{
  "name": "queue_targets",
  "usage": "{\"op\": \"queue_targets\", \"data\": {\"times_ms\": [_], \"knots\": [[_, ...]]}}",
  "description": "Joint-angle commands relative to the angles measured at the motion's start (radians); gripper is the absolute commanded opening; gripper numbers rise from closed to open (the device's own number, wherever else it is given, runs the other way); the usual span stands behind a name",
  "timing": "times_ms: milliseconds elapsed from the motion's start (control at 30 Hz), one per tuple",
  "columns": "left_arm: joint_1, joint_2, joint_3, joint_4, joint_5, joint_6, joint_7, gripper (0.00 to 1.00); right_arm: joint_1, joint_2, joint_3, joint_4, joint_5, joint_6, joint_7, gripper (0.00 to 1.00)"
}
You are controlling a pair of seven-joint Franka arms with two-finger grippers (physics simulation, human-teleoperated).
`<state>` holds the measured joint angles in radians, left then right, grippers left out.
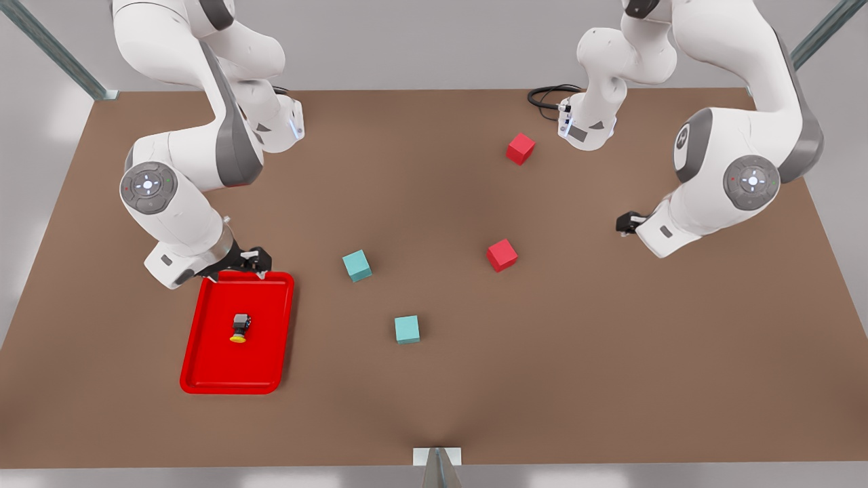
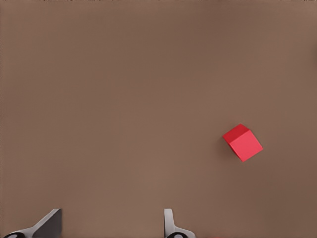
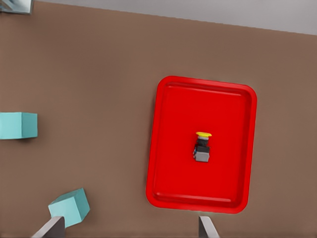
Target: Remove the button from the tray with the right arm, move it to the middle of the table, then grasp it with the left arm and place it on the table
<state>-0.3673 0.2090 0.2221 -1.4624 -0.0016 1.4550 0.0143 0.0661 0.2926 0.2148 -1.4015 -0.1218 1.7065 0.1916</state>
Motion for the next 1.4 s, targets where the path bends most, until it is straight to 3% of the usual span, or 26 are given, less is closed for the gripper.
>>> {"op": "queue_targets", "data": {"times_ms": [0, 33, 167, 200, 267, 367, 467, 667, 1367], "knots": [[-0.001, 0.003, 0.000, 0.001, 0.012, 0.053, -0.019, 1.00, 0.000, -0.001, 0.000, 0.001, 0.002, -0.010, -0.046, 1.00], [-0.001, 0.004, 0.000, 0.001, 0.012, 0.053, -0.019, 1.00, -0.002, -0.003, 0.000, 0.009, -0.006, -0.096, -0.049, 1.00], [0.001, 0.006, 0.000, 0.001, 0.012, 0.054, -0.019, 1.00, -0.014, 0.132, -0.002, 0.029, 0.005, -0.082, -0.054, 1.00], [0.001, 0.009, 0.000, 0.001, 0.012, 0.054, -0.019, 1.00, -0.025, 0.204, -0.006, 0.015, -0.001, 0.085, -0.043, 1.00], [0.001, 0.009, 0.000, 0.001, 0.012, 0.054, -0.019, 1.00, -0.071, 0.318, -0.009, 0.003, -0.047, 0.235, -0.043, 1.00], [-0.001, 0.030, 0.000, 0.001, 0.012, 0.053, -0.019, 1.00, -0.138, 0.341, -0.011, -0.143, -0.137, 0.488, -0.043, 1.00], [-0.007, 0.081, -0.001, 0.001, 0.014, 0.054, -0.019, 1.00, -0.200, 0.385, -0.009, -0.151, -0.144, 0.580, -0.090, 1.00], [-0.007, 0.089, 0.000, 0.001, 0.014, 0.054, -0.019, 1.00, -0.232, 0.411, -0.011, -0.332, -0.136, 0.850, -0.055, 1.00], [-0.007, 0.098, 0.000, 0.001, 0.014, 0.059, -0.020, 1.00, -0.269, 0.401, -0.006, -0.416, -0.136, 0.849, -0.043, 1.00]]}}
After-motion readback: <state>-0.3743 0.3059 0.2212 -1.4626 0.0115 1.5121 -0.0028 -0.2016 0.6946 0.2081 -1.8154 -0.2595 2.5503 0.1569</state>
